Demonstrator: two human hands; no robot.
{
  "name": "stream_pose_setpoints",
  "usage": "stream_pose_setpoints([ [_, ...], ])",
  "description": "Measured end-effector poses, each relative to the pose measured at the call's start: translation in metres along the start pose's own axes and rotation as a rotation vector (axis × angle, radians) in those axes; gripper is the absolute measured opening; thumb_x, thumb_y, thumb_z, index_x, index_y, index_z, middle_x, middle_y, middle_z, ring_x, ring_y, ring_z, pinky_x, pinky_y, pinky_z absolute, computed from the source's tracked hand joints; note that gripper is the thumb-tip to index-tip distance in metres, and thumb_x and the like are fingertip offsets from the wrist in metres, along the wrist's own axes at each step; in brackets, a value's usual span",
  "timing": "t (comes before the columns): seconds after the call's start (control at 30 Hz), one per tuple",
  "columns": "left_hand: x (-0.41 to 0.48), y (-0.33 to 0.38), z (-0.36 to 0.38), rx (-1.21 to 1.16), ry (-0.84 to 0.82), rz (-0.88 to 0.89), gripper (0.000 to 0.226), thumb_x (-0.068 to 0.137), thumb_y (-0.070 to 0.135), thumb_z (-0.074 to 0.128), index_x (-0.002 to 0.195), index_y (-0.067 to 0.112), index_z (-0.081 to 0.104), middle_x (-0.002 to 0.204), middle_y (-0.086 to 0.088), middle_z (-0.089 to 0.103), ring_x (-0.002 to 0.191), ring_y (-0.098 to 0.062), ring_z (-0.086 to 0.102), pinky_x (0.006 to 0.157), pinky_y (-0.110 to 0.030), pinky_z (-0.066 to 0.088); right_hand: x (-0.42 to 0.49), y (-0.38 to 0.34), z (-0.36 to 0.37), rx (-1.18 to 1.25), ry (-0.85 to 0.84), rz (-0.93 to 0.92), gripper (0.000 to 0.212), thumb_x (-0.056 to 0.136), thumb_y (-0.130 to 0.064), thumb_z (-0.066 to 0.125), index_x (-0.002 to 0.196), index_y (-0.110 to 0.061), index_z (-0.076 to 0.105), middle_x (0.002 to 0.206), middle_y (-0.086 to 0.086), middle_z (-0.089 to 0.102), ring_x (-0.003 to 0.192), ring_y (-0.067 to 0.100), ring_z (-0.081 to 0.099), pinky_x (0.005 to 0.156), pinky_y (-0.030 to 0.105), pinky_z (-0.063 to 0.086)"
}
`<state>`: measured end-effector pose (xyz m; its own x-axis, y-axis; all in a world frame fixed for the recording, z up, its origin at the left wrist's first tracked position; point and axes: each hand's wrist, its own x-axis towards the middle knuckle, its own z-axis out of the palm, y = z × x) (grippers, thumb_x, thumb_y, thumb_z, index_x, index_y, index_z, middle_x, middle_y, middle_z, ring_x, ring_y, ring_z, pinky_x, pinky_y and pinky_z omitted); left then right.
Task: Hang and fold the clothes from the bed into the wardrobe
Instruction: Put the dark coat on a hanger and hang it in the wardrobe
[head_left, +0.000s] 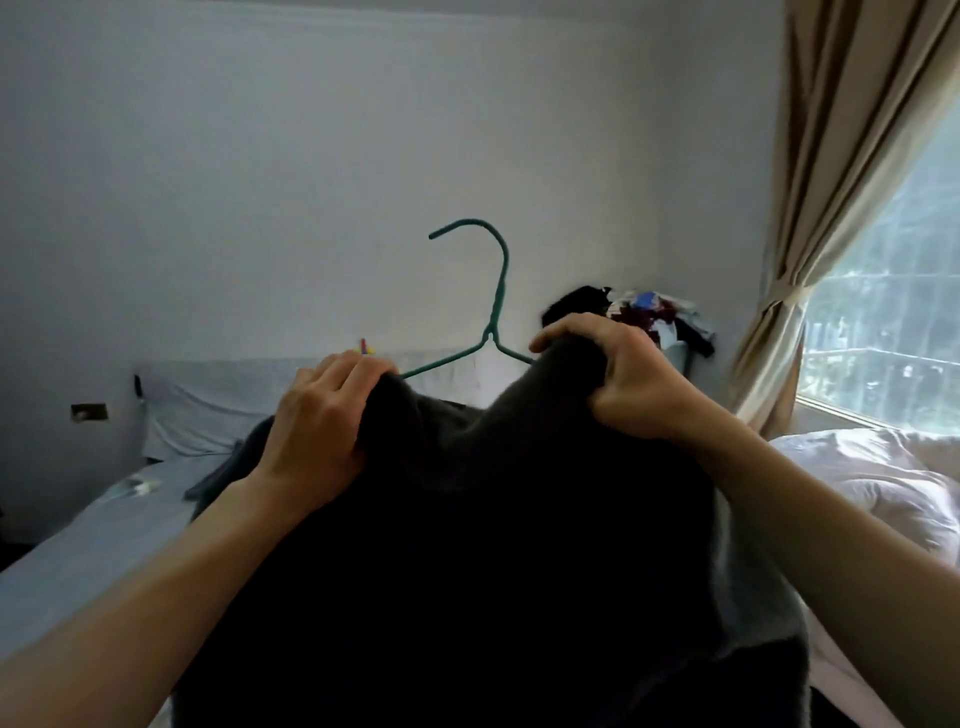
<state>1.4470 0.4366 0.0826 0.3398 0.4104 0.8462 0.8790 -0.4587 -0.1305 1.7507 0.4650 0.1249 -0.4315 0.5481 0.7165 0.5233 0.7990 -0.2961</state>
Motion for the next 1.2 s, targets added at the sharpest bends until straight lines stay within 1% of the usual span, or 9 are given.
stream_pose_setpoints([
  [0.23, -0.025, 0.039, 0.015, -0.061, -0.017, -0.024, 0.043, 0.062, 0.009, 0.063, 0.104, 0.001, 0.064, 0.094, -0.017, 0.063, 0.084, -0.04, 0.063, 0.072, -0.047, 0.051, -0.041, 0.01, 0.018, 0.01, 0.133, 0.223, 0.084, 0.065, 0.011, 0.067, 0.139, -0.02, 0.046, 0.138, 0.005, 0.037, 0.126, 0.017, 0.046, 0.107, 0.032, 0.045],
  [0.3, -0.025, 0.045, 0.016, -0.049, 0.002, -0.024, 0.043, 0.064, 0.013, 0.058, 0.104, 0.0, 0.064, 0.093, -0.017, 0.063, 0.085, -0.04, 0.063, 0.072, -0.047, 0.051, -0.054, 0.022, 0.016, -0.159, 0.275, 0.371, 0.078, 0.073, -0.02, 0.08, 0.14, -0.018, 0.038, 0.133, 0.003, 0.039, 0.118, 0.016, 0.045, 0.098, 0.034, 0.046],
  [0.4, -0.019, 0.052, 0.02, -0.051, 0.014, -0.029, 0.044, 0.063, 0.01, 0.062, 0.105, 0.0, 0.064, 0.093, -0.016, 0.063, 0.085, -0.04, 0.063, 0.073, -0.047, 0.052, -0.071, 0.036, 0.014, -0.457, 0.235, 0.564, 0.056, 0.078, -0.069, 0.061, 0.099, -0.017, 0.052, 0.1, 0.001, 0.059, 0.086, 0.023, 0.059, 0.075, 0.037, 0.045],
  [0.47, -0.015, 0.057, 0.025, -0.036, 0.003, -0.025, 0.046, 0.06, 0.008, 0.065, 0.105, 0.001, 0.063, 0.093, -0.016, 0.063, 0.084, -0.04, 0.062, 0.074, -0.046, 0.051, -0.078, 0.044, 0.017, -0.484, 0.179, 0.466, 0.044, 0.087, -0.062, 0.054, 0.087, -0.018, 0.052, 0.091, 0.005, 0.064, 0.082, 0.029, 0.063, 0.069, 0.035, 0.042],
  [0.57, -0.014, 0.065, 0.03, -0.022, -0.01, -0.024, 0.042, 0.065, 0.018, 0.056, 0.104, 0.002, 0.064, 0.093, -0.015, 0.063, 0.085, -0.039, 0.061, 0.073, -0.045, 0.048, -0.079, 0.05, 0.012, -0.319, 0.101, 0.34, 0.022, 0.094, -0.034, 0.058, 0.105, -0.015, 0.055, 0.107, 0.008, 0.065, 0.096, 0.028, 0.063, 0.077, 0.034, 0.045],
  [0.7, -0.015, 0.073, 0.037, -0.052, -0.021, -0.025, 0.041, 0.069, 0.022, 0.051, 0.104, 0.004, 0.063, 0.094, -0.013, 0.063, 0.087, -0.038, 0.061, 0.074, -0.047, 0.049, -0.078, 0.058, 0.009, -0.185, -0.029, 0.222, 0.019, 0.098, -0.027, 0.052, 0.114, -0.017, 0.049, 0.107, -0.003, 0.058, 0.095, 0.016, 0.058, 0.084, 0.028, 0.045],
  [0.9, -0.016, 0.076, 0.049, -0.045, 0.004, -0.061, 0.039, 0.069, 0.016, 0.053, 0.104, 0.002, 0.063, 0.095, -0.015, 0.063, 0.087, -0.039, 0.061, 0.074, -0.049, 0.05, -0.078, 0.066, 0.017, -0.005, 0.389, 0.363, 0.059, 0.074, -0.015, 0.084, 0.111, -0.025, 0.039, 0.098, -0.011, 0.055, 0.084, 0.001, 0.056, 0.071, 0.005, 0.042],
  [1.07, -0.017, 0.073, 0.056, -0.029, 0.009, -0.048, 0.039, 0.07, 0.02, 0.051, 0.103, 0.004, 0.062, 0.094, -0.013, 0.062, 0.086, -0.037, 0.06, 0.074, -0.047, 0.049, -0.081, 0.066, 0.024, -0.166, 0.252, 0.281, 0.042, 0.085, -0.013, 0.074, 0.123, -0.012, 0.057, 0.132, 0.004, 0.044, 0.105, 0.011, 0.047, 0.098, 0.024, 0.041],
  [1.2, -0.016, 0.072, 0.059, -0.03, 0.009, -0.047, 0.038, 0.072, 0.021, 0.051, 0.103, 0.003, 0.062, 0.094, -0.014, 0.063, 0.086, -0.037, 0.06, 0.074, -0.047, 0.048, -0.084, 0.069, 0.027, -0.31, 0.243, 0.235, 0.024, 0.094, -0.025, 0.063, 0.116, -0.016, 0.061, 0.111, -0.002, 0.059, 0.106, 0.014, 0.043, 0.094, 0.029, 0.035],
])
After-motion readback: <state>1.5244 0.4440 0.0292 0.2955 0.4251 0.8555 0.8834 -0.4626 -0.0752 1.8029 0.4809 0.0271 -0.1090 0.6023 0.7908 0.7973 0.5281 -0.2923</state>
